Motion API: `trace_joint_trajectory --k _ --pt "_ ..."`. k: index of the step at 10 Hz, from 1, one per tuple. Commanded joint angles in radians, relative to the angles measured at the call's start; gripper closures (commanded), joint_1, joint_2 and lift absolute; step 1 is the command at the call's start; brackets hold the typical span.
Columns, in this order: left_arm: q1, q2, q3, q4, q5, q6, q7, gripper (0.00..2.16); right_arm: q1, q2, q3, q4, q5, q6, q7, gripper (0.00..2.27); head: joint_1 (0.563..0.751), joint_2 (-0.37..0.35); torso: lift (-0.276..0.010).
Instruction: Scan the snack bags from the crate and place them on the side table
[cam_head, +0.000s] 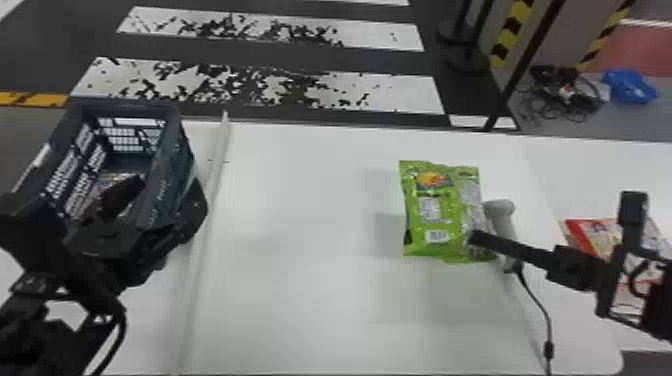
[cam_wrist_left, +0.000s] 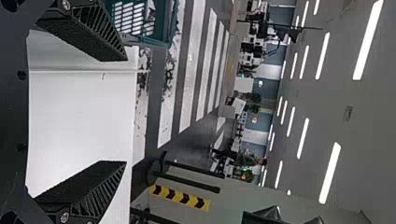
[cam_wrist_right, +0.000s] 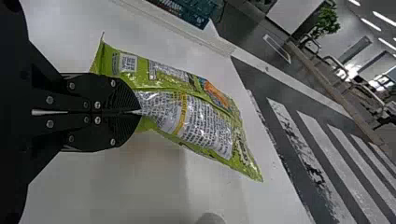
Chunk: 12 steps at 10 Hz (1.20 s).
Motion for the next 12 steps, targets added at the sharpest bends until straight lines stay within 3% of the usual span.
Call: trace_joint_trajectory --k 1,5,8,10,12 --pt "0.0 -0.003 -0.001 -0.006 -0.002 0.0 0.0 0.08 0.002 0.015 -0.107 -0.021 -0.063 0.013 -0.015 2.24 0.695 -0.112 -0.094" --pt "0.0 -0.003 -0.003 -0.007 -0.002 0.0 0.0 0.08 -0.01 0.018 -0.275 0.047 -0.128 -0.15 -0.242 2.24 0.695 -0.236 -0.094" --pt "-0.003 -0.003 -0.001 -0.003 -0.002 0.0 0.0 0.08 -0.038 0.008 -0.289 0.226 -0.108 -0.444 -0.464 2.23 0.695 -0.35 -0.094" --pt "-0.004 -0.003 -0.003 -0.003 -0.003 0.0 0.0 0.08 -0.055 0.002 -0.282 0.34 -0.106 -0.585 -0.573 2.23 0.695 -0.35 -0.094" --pt "-0.004 -0.003 -0.003 -0.003 -0.003 0.0 0.0 0.08 -0.076 -0.022 -0.269 0.438 -0.105 -0.622 -0.628 1.98 0.695 -0.35 -0.094"
